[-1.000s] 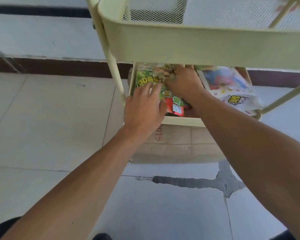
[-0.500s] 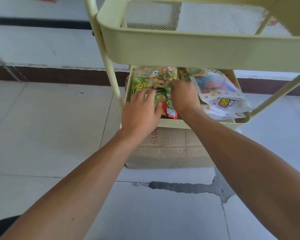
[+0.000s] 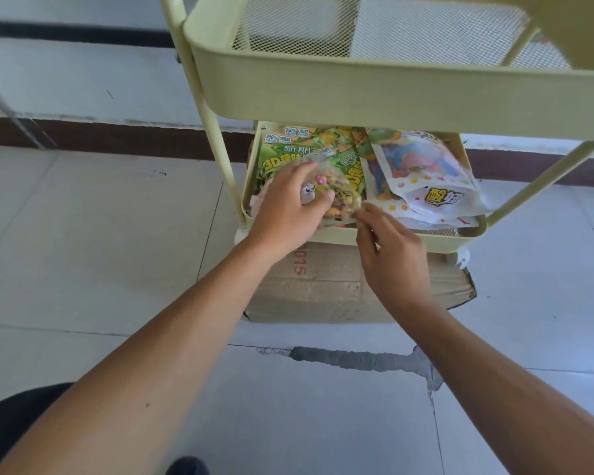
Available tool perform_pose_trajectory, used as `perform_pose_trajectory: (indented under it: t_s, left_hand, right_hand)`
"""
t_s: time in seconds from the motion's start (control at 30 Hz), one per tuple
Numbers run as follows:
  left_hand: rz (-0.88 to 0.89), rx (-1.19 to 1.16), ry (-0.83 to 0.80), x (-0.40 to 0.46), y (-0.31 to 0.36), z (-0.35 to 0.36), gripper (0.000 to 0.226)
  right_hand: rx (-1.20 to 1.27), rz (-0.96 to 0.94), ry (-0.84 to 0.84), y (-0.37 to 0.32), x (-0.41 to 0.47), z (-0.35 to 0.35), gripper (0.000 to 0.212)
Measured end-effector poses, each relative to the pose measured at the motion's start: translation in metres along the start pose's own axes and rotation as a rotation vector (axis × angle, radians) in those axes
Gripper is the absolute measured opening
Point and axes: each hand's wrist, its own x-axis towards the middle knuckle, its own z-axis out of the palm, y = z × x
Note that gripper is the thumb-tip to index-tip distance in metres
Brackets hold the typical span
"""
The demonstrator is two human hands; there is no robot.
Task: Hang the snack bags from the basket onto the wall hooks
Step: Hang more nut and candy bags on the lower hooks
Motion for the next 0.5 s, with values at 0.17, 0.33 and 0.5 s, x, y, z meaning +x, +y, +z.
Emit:
perform_pose_trajectory:
  t_s: [0.17, 0.33, 0.5]
  left_hand:
    - [-0.287, -0.459, 0.103, -0.003, 0.01, 0.006, 0.052]
    - [-0.47, -0.58, 0.299, -0.032, 0.005, 0.005, 0.029]
    - [-0.969, -0.925, 0.079, -0.069, 0.016, -0.022, 0.021]
  right_hand:
    - [0.035, 0.001, 0.018, 0.006, -0.029, -0.011, 0.028]
    - [0.079, 0.054, 0.005, -0.011, -0.049, -0.031, 0.028]
    - [0.101, 0.066, -0.087, -0.051, -0.054, -0.071, 0.027]
